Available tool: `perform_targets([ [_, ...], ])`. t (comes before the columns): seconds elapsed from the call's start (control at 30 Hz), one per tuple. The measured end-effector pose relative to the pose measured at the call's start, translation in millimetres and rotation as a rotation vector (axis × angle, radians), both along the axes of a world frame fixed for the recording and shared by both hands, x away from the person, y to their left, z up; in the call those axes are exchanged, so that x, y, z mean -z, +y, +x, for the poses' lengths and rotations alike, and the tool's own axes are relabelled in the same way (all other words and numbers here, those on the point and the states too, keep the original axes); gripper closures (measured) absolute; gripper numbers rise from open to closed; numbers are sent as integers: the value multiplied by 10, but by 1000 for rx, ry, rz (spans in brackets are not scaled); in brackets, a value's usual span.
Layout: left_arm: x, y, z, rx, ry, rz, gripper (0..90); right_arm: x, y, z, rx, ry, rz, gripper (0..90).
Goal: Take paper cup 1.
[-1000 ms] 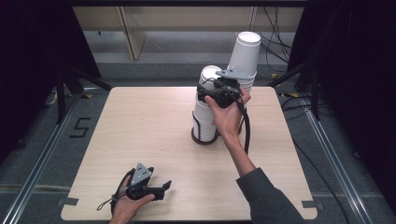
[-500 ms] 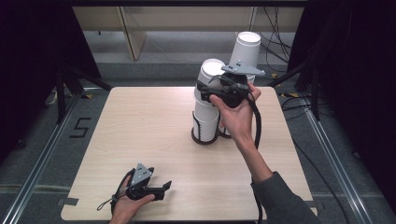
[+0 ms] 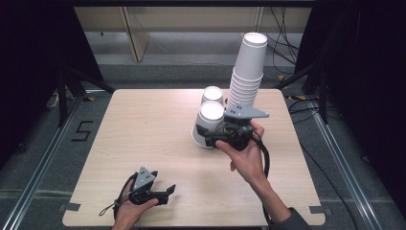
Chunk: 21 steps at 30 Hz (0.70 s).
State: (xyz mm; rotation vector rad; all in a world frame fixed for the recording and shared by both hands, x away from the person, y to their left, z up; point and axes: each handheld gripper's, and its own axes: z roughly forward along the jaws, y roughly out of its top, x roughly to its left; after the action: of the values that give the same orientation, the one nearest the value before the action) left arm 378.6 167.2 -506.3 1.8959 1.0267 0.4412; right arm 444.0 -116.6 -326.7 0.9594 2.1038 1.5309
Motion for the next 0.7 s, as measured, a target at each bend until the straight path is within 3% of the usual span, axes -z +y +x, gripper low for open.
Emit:
perform_targets([
  [0.07, 0, -2, 4, 4, -8, -12, 145, 218, 34, -53, -20, 29, -10, 193],
  [0.2, -8, 5, 5, 9, -18, -22, 144, 433, 54, -73, -41, 46, -29, 193],
  [0.43, -34, 8, -2, 8, -32, -40, 144, 617, 77, -85, -60, 68, -61, 193],
  [0.53, -42, 12, -5, 15, -43, -50, 144, 688, 91, -97, -71, 104, -62, 193],
  [0.63, -51, 18, -12, 13, -42, -49, 144, 747, 101, -92, -103, 92, -64, 193],
  [0.67, -49, 18, -7, 16, -45, -55, 144, 757, 107, -113, -94, 108, -54, 193],
  [0.7, -49, 16, -6, 22, -46, -60, 144, 766, 101, -107, -102, 87, -65, 193],
])
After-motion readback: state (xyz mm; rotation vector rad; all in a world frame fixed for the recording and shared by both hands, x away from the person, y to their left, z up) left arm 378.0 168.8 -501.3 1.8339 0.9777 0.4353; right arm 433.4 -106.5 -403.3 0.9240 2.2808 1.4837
